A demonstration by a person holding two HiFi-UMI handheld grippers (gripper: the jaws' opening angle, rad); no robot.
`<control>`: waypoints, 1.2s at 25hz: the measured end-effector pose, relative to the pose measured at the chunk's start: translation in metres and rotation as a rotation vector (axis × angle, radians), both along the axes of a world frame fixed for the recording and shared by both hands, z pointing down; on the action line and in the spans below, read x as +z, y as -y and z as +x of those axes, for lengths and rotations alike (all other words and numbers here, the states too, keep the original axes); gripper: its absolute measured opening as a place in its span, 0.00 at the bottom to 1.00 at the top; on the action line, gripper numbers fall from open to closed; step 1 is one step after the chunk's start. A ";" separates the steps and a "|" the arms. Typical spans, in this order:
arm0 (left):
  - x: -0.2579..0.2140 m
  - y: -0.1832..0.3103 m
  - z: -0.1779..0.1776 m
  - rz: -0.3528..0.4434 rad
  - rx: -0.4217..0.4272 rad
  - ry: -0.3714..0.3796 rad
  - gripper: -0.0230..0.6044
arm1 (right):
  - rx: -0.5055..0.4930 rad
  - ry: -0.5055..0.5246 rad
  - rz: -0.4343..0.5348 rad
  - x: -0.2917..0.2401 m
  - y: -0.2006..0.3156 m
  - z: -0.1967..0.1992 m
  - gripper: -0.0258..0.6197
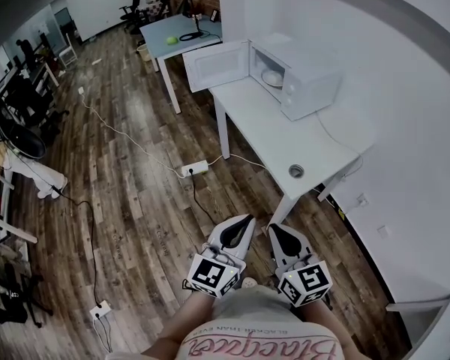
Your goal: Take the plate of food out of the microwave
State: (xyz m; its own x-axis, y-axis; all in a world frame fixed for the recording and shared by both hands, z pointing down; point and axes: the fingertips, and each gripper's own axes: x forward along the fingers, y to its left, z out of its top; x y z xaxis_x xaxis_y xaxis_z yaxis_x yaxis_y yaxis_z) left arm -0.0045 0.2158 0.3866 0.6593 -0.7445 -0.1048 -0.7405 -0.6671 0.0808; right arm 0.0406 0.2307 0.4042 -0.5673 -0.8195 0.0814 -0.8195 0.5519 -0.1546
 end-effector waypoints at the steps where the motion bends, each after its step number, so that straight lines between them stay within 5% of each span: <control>1: 0.000 0.002 0.003 0.001 -0.003 0.003 0.04 | -0.003 0.002 0.001 0.000 0.003 0.003 0.06; 17: 0.012 0.030 0.012 0.006 -0.015 0.041 0.04 | -0.048 0.022 0.039 0.001 0.031 0.007 0.06; 30: 0.012 0.081 -0.005 0.028 0.051 0.048 0.04 | 0.016 0.029 0.069 -0.005 0.085 -0.009 0.06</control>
State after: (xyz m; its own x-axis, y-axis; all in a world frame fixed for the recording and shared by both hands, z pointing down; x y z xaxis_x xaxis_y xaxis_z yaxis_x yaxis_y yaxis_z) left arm -0.0093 0.1346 0.3990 0.7011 -0.7071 -0.0923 -0.7081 -0.7056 0.0266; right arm 0.0312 0.1458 0.3995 -0.5552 -0.8317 0.0083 -0.8240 0.5487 -0.1408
